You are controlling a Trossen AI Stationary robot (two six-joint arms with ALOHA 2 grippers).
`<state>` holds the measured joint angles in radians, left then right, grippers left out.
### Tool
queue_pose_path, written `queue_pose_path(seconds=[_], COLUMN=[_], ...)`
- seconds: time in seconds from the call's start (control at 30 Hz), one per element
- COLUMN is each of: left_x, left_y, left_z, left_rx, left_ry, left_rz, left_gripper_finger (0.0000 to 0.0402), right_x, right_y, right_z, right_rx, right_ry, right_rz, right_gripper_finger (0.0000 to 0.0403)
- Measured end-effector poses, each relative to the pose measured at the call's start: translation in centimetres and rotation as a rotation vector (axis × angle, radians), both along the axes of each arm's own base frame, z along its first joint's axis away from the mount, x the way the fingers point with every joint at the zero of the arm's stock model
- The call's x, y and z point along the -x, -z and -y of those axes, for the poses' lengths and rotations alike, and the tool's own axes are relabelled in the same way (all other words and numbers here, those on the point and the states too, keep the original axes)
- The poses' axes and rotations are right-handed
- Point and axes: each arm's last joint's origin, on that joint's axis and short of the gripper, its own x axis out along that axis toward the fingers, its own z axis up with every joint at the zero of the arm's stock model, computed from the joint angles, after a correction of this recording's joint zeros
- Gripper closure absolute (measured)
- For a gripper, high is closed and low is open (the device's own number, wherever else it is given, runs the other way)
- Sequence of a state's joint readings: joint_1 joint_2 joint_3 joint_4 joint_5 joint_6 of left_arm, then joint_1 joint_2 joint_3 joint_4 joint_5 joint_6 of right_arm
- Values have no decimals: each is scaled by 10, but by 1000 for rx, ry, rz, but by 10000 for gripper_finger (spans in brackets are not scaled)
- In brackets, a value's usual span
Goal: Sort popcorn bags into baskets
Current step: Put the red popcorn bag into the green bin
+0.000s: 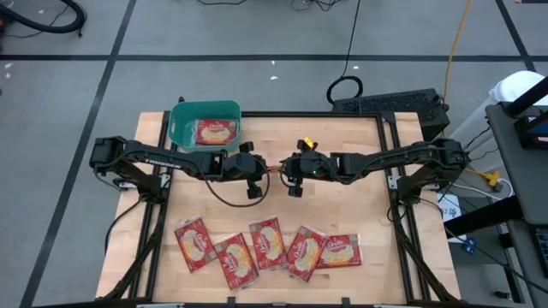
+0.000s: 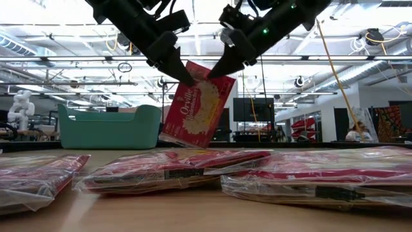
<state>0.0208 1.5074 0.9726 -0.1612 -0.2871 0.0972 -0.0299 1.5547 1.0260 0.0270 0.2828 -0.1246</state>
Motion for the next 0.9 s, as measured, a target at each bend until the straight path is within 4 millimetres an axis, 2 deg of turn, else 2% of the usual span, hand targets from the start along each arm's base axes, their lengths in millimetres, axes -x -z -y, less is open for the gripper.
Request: queue_pose_path(seconds=[0.13,0.3,0.53,0.7,0.9], left_x=[-1,-2,-4,0,24], left_y=[-1,-3,-4,-1,4], left_z=[0,0,2,2,-1], left_rx=[-2,-8,29,18,64], left_ry=[2,12,8,-44,-194], left_rz=[12,33,63,17,-149], left_gripper_finger=[383,360,344,282,213], right_x=[3,2,-2,3,14], right_y=[4,12,23,21,17], right_z=[5,8,8,9,8], right_rx=[-33,-43,-60,-60,-85], right_ry=[-15,-9,-32,-23,-5], right_rz=[-48,-78,-111,-140,-199], right_gripper_finger=[277,290,389,381,396])
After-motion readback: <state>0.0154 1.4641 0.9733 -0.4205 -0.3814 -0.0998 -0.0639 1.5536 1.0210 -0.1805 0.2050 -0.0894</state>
